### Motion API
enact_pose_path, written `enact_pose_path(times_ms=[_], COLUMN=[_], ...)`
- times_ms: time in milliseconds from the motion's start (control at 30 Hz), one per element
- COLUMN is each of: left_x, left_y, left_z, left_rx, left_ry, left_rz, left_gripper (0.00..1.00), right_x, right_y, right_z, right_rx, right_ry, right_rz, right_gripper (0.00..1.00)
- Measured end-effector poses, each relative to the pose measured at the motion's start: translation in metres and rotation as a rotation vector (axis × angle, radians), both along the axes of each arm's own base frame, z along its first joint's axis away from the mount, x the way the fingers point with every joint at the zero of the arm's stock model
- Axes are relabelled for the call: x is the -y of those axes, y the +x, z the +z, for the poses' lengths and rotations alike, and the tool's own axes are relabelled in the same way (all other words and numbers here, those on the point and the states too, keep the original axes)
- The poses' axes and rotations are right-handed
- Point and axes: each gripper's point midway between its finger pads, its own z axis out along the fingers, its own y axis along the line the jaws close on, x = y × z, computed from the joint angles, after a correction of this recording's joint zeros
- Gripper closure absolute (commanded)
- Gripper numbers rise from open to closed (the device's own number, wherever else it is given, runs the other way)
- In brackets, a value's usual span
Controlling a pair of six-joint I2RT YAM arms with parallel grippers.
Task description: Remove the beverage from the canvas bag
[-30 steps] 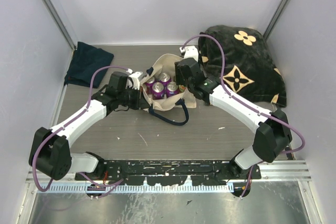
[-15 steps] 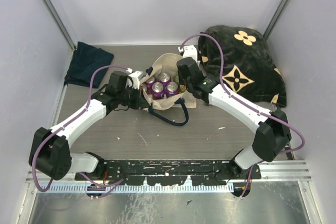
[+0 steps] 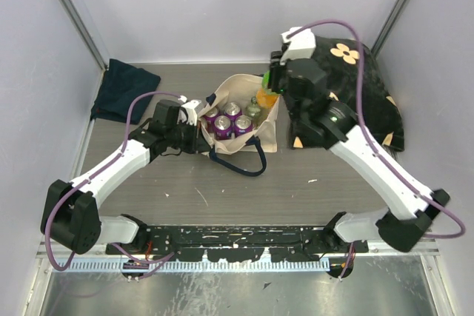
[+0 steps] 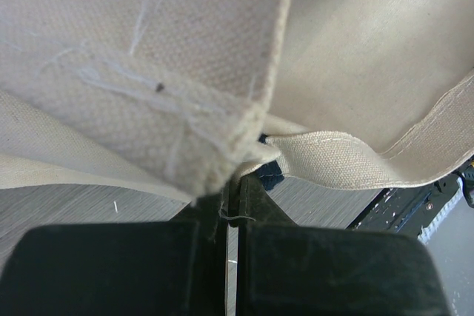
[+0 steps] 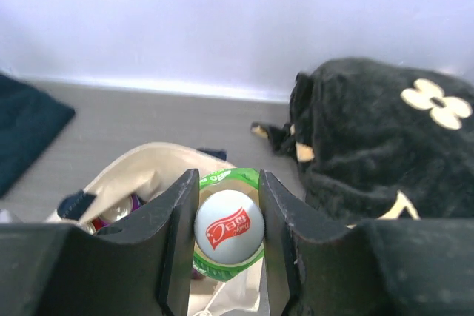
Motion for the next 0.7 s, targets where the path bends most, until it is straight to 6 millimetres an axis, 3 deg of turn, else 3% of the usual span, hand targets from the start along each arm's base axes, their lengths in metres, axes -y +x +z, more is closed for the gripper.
enact_pose_path(times_ms=[133, 233, 300, 400, 467, 533, 633, 700], left_x=[0.000, 0.000, 0.000, 0.000, 0.000, -0.001, -0.001, -0.001], left_y=[0.000, 0.000, 0.000, 0.000, 0.000, 0.000, 0.000, -0.001], left_z=[0.000, 0.000, 0.000, 0.000, 0.000, 0.000, 0.000, 0.000], left_rx=[0.002, 0.003, 0.003, 0.003, 0.004, 0.004, 0.003, 0.002], left_ry=[0.001, 0.003, 0.003, 0.004, 0.005, 0.008, 0.010, 0.012], left_rz=[-0.002, -0.004, -0.004, -0.005, -0.007, -0.009, -0.011, -0.011], left_gripper=[1.00, 1.00, 1.00, 1.00, 1.00, 1.00, 1.00, 1.00], right_x=[0.036, 0.082, 0.112, 0.147, 0.162, 0.167, 0.160, 0.152], right_y=[-0.030, -0.061, -0.078, -0.096, -0.103, -0.104, -0.098, -0.094], right_z=[0.052, 0.089, 0.103, 0.108, 0.100, 0.078, 0.029, -0.016], right_rx=[0.121, 0.219, 0.259, 0.272, 0.256, 0.209, 0.109, 0.022], right_ry=[0.088, 0.144, 0.165, 0.173, 0.169, 0.148, 0.101, 0.066], right_rz=[-0.050, -0.142, -0.219, -0.343, -0.406, -0.448, -0.465, -0.464], right_gripper=[0.99, 0.99, 0.99, 0.99, 0.99, 0.99, 0.99, 0.99])
